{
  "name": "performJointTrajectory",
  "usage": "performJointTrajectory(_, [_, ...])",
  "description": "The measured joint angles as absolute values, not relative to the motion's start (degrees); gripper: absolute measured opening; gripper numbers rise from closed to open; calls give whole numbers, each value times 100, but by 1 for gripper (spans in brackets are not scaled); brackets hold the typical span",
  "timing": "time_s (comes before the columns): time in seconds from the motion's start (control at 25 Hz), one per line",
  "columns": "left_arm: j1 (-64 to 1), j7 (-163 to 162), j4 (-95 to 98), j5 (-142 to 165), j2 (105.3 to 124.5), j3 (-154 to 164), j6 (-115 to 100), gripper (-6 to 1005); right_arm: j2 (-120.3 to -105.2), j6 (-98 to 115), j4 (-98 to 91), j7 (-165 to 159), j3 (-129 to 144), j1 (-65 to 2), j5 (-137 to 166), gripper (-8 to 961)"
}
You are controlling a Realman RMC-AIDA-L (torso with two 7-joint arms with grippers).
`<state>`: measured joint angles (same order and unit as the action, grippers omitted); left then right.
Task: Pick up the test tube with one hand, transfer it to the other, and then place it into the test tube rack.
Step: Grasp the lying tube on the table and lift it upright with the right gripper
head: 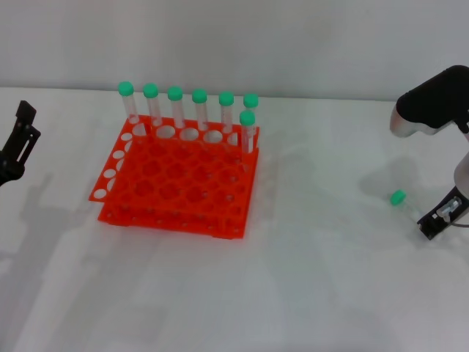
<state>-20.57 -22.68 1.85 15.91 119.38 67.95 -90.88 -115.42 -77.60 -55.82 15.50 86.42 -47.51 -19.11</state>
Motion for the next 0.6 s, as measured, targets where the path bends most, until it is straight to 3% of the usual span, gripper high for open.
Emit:
performJointTrajectory(0.32, [-2127, -2737, 190, 1678, 11921, 6802, -8887, 846, -11531, -7863, -6052, 1767, 8355, -4669, -1910, 188])
performJointTrajectory(0.6, [-2240, -3956, 827, 2792, 11843, 6811, -8332, 846, -11536, -7784, -7520, 2250, 7960, -4096, -2121, 194])
